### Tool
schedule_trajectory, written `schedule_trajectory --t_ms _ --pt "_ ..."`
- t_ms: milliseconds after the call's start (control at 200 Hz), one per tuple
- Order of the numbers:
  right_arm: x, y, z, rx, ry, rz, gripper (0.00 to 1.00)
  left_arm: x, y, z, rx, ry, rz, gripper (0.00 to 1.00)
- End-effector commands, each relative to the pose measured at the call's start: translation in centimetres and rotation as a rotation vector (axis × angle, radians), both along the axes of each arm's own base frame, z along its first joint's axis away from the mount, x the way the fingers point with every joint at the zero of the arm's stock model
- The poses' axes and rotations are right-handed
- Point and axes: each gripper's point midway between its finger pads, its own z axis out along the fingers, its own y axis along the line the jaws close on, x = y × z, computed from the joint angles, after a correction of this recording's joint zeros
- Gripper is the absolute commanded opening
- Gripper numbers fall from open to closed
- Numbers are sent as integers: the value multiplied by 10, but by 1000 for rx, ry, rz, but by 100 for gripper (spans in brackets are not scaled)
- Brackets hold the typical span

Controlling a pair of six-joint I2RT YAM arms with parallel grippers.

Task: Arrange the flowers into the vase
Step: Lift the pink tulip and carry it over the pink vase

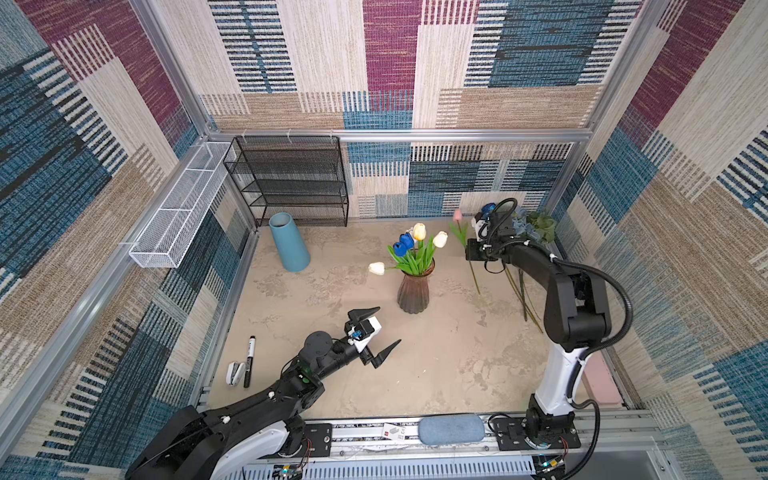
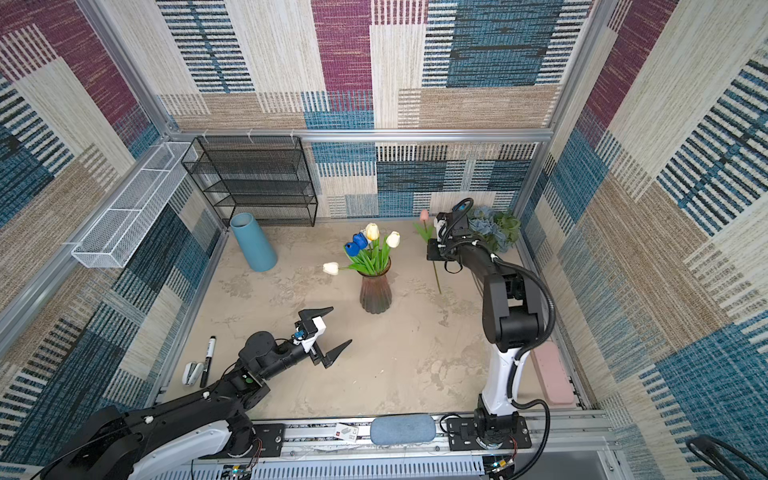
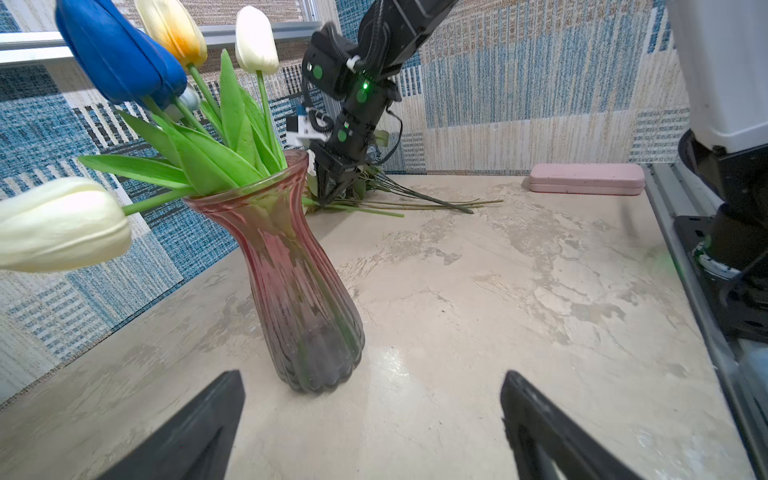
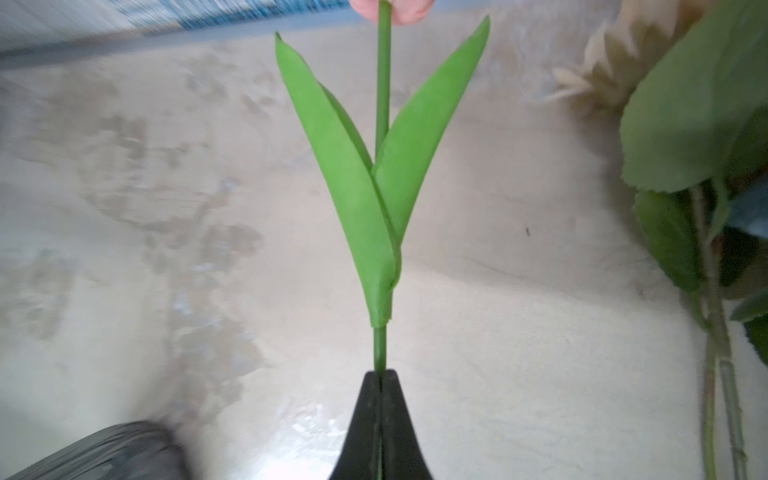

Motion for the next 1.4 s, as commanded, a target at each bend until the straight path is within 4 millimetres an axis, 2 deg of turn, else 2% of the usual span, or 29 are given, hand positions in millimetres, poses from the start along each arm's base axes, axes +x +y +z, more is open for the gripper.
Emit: schedule_trajectory --t_ms 0,60,125,190,240,316,386,471,521,611,857,1022,1257,1393 --pt "-1 27 99 141 -295 84 0 0 1 9 -43 -5 4 99" --pt "-21 38 150 200 -451 143 0 1 1 8 -41 -3 9 99" --pt "-58 53 206 269 -644 237 0 1 2 8 -42 -5 12 99" --pt "-100 70 247 293 -822 344 0 1 2 8 -40 -7 14 99" --pt "-133 79 268 304 -947 401 0 1 1 7 -38 -5 12 99" --pt "-174 83 290 361 -1087 457 0 2 1 7 -40 0 9 99" --pt "-205 84 303 408 -1183 497 0 1 0 6 -41 2 3 99" --pt "-232 90 312 477 -1265 546 0 1 -1 6 -42 5 3 99" --pt "-241 95 311 517 -1303 553 0 2 -1 5 -41 7 5 99" --pt "-244 106 305 562 -1341 545 0 2 -1 4 -38 9 3 99" --pt "-212 112 294 630 -1367 442 0 1 0 5 -34 2 9 99" --pt "-194 126 283 650 -1342 448 0 3 2 5 -23 1 23 99" --pt "-177 138 254 642 -1295 435 0 3 3 4 -19 1 26 99" --pt "-168 146 231 611 -1244 437 0 2 2 5 -23 1 21 99"
